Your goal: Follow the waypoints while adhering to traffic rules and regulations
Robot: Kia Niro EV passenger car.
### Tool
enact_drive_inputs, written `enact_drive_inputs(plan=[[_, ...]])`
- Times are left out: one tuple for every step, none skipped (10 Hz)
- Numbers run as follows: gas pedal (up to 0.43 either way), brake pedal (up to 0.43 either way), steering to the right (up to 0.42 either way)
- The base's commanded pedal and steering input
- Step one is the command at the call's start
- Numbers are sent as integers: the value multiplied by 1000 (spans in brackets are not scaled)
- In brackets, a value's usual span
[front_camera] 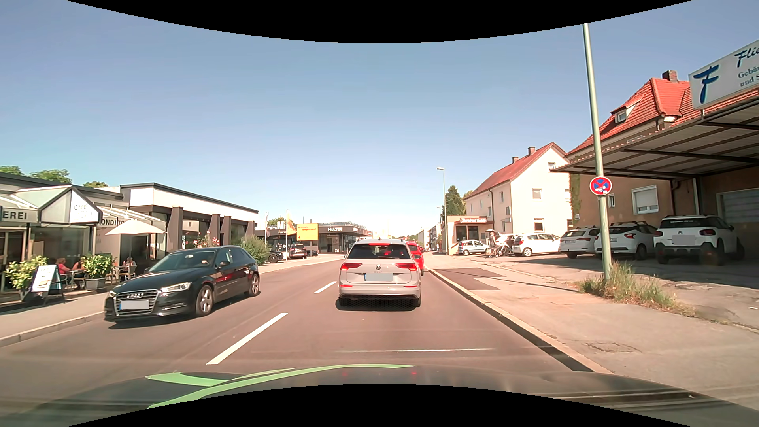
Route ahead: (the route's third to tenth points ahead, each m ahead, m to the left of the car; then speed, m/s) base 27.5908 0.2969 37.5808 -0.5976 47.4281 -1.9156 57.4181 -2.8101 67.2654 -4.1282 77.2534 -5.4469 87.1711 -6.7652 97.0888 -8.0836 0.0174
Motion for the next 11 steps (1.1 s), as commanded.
enact_drive_inputs(plan=[[0,238,8],[0,238,8],[0,238,8],[0,238,8],[0,238,8],[0,238,8],[0,238,8],[0,238,8],[0,238,8],[0,238,8],[0,244,8]])
